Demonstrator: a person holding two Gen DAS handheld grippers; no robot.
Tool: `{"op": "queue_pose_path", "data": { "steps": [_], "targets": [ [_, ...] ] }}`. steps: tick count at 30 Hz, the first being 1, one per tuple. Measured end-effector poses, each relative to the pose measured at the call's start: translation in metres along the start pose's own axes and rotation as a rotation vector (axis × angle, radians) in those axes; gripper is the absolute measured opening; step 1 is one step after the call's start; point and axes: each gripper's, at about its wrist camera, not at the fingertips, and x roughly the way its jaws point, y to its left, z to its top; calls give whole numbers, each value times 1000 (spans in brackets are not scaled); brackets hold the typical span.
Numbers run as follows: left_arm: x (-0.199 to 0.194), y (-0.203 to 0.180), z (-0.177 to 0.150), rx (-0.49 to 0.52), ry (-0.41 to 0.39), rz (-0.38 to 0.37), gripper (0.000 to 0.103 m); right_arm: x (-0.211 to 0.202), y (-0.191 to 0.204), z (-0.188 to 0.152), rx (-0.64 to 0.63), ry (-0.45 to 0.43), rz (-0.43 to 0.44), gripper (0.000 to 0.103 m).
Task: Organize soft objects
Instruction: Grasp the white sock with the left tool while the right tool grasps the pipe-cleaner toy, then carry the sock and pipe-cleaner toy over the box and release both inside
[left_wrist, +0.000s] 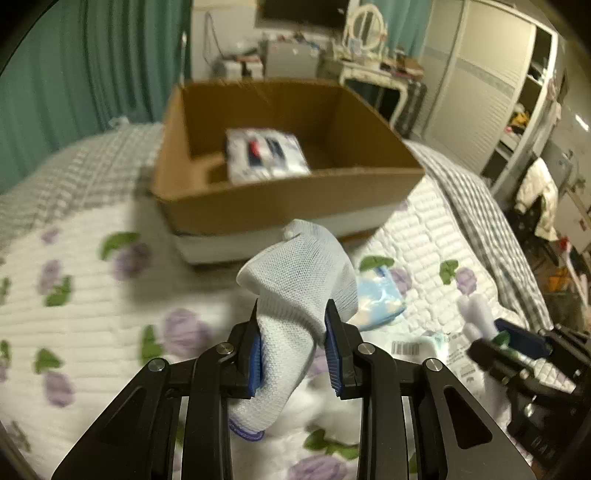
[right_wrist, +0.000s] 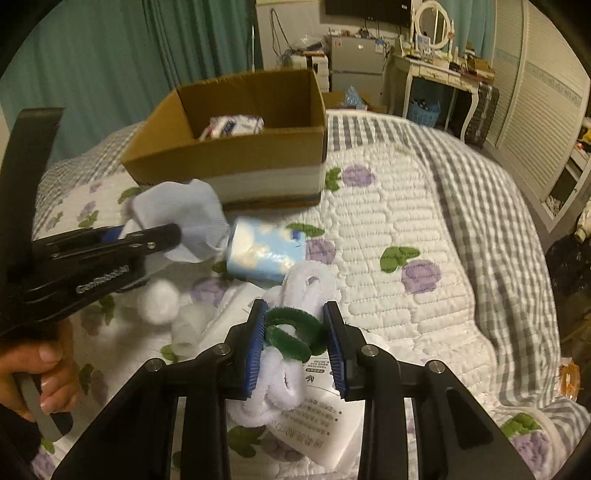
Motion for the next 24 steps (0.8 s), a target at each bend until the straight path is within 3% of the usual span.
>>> {"op": "queue_pose_path", "data": {
  "steps": [24],
  "targets": [
    [-199, 15, -44, -109, -328, 112, 28, -159, 72, 9, -155, -309, 27, 31]
  ]
}}
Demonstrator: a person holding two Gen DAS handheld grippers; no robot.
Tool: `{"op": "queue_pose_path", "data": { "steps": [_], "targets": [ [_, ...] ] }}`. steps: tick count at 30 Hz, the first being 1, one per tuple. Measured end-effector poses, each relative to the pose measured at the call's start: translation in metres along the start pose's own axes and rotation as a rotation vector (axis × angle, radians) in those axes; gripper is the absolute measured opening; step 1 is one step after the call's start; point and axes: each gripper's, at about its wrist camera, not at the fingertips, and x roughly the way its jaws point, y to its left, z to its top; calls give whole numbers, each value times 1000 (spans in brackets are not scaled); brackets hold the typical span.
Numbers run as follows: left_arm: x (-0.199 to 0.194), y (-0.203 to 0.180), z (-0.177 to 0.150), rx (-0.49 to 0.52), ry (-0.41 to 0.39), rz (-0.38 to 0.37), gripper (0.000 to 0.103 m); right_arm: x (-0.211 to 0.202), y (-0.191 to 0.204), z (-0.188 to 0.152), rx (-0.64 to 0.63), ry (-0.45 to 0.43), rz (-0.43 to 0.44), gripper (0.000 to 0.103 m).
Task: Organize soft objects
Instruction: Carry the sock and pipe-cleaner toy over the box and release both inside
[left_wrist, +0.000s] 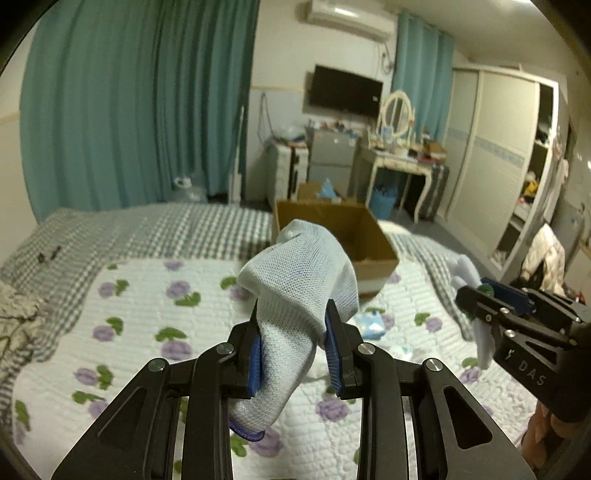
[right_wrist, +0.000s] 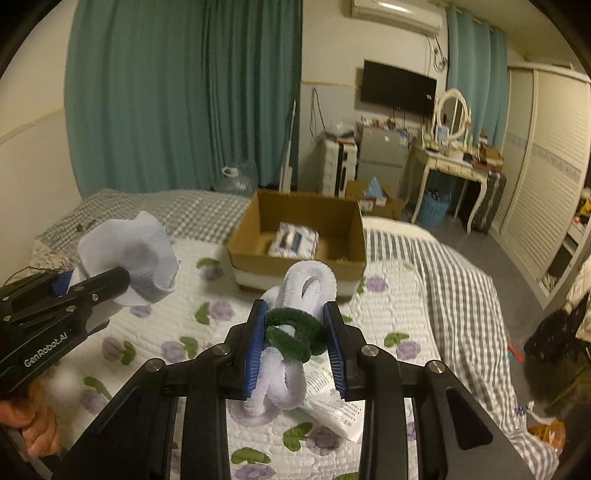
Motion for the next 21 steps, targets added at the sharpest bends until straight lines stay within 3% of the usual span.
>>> {"op": "queue_pose_path", "data": {
  "steps": [12, 21],
  "targets": [
    [-35, -4, 33, -17, -129, -13, 28, -42, 0, 35, -18, -122, 2, 31],
    [-25, -17, 60, 21, -178, -24, 28, -50, -15, 68, -26, -191, 0, 31]
  ]
}}
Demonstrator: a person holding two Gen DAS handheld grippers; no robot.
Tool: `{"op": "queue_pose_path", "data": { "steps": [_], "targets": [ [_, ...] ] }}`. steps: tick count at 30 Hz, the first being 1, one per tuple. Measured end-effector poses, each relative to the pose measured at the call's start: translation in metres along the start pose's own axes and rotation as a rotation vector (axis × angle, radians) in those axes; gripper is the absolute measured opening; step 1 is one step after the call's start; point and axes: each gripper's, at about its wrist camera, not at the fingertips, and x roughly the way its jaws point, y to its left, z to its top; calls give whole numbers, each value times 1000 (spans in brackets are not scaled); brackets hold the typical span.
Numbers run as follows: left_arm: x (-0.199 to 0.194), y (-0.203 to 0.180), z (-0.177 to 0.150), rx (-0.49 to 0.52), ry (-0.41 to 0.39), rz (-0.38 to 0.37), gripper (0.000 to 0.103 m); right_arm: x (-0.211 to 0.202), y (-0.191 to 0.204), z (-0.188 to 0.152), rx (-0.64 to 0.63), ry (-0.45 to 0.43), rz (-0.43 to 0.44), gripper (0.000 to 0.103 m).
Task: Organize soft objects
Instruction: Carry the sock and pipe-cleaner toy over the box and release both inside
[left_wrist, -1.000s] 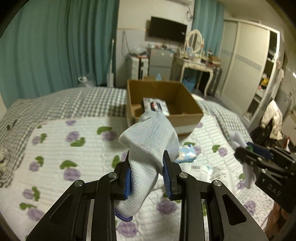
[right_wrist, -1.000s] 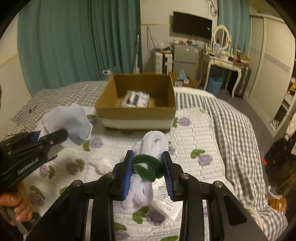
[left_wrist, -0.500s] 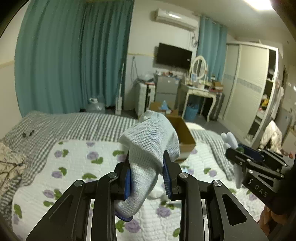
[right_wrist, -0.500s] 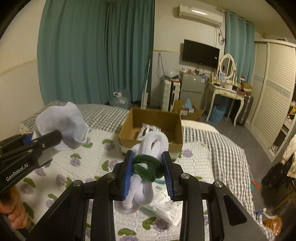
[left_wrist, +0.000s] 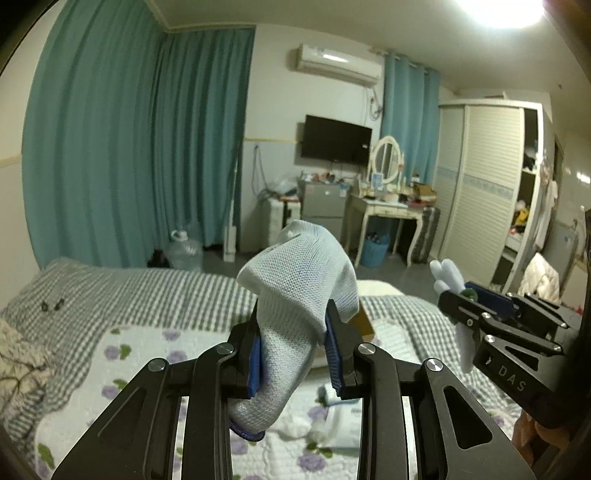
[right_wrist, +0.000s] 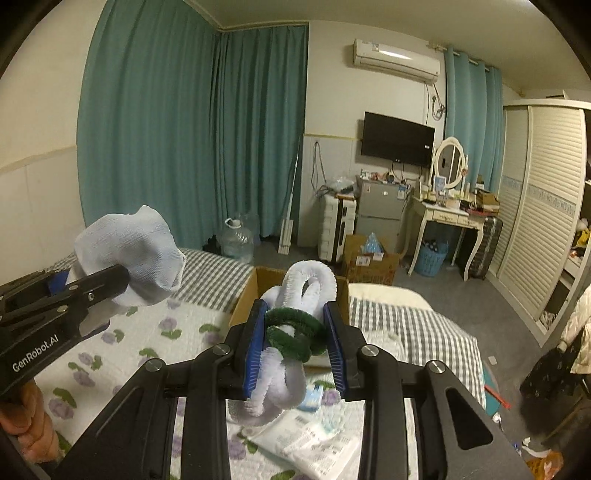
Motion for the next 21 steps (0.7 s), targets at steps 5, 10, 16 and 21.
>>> {"op": "queue_pose_path", "data": {
  "steps": [5, 10, 16, 21],
  "targets": [
    [18, -2, 13, -4, -13, -13, 28, 12, -8, 16, -2, -21, 2, 31],
    [37, -3, 29, -5, -34, -18, 28, 30, -14, 33, -11, -51, 0, 31],
    [66, 0, 40, -8, -42, -16, 28, 59, -16, 49, -29, -61, 9, 31],
    [102, 5, 43, -14, -14, -3, 28, 99, -23, 60, -34, -53, 16, 31]
  ]
}}
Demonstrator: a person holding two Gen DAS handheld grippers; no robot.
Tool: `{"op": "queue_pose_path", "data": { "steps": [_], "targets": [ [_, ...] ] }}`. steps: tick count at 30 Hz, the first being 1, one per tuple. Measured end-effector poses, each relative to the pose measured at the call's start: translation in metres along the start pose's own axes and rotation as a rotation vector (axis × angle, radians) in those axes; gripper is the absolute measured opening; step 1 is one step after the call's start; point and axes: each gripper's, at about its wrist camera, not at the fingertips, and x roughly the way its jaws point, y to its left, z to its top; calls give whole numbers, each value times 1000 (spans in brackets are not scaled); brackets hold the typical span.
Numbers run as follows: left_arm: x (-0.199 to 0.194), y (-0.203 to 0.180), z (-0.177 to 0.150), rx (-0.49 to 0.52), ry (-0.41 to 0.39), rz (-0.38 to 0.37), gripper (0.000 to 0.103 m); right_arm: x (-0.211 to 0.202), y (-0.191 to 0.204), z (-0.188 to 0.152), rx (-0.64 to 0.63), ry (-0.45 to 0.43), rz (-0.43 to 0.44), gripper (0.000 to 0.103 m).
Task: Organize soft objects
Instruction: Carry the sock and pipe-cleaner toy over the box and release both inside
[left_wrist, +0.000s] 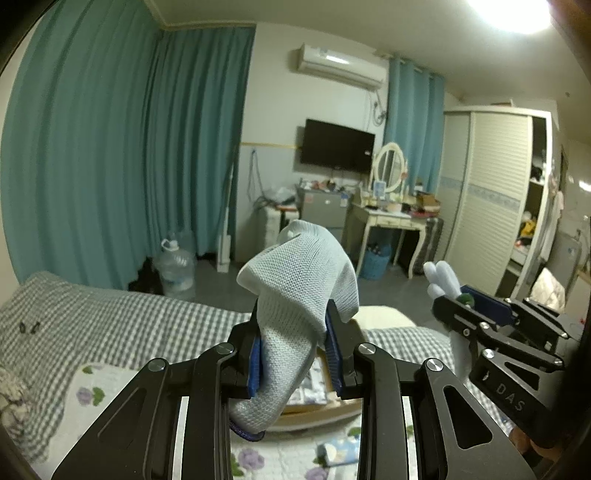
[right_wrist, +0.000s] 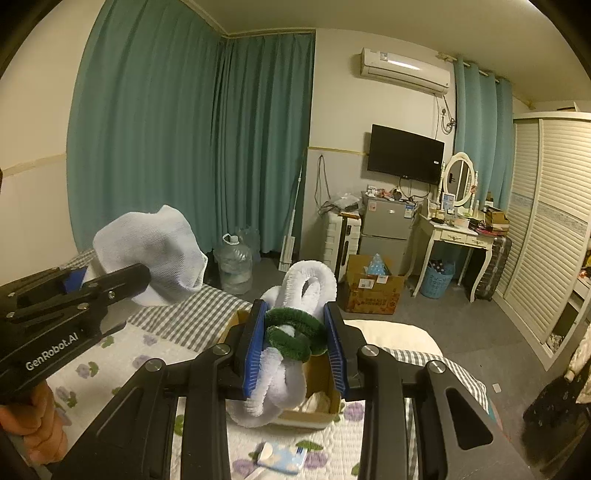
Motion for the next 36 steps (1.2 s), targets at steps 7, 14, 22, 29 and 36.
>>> {"op": "queue_pose_path", "data": {
  "steps": [7, 14, 22, 29, 36],
  "targets": [
    [58, 5, -5, -11, 60, 17, 28, 65, -9, -8, 0, 64, 1, 31],
    [114, -1, -22, -1, 160, 10, 28, 133, -19, -36, 8, 153, 13, 31],
    [175, 0, -56, -12, 325, 15, 28, 200, -25, -75, -6, 273, 42, 31],
    [207, -5, -84, 26, 431, 41, 28, 249, -31, -105, 4, 385, 50, 32],
    [219, -4, -94, 30, 473, 48, 31, 271, -32, -128, -2, 473, 49, 33]
  ]
}}
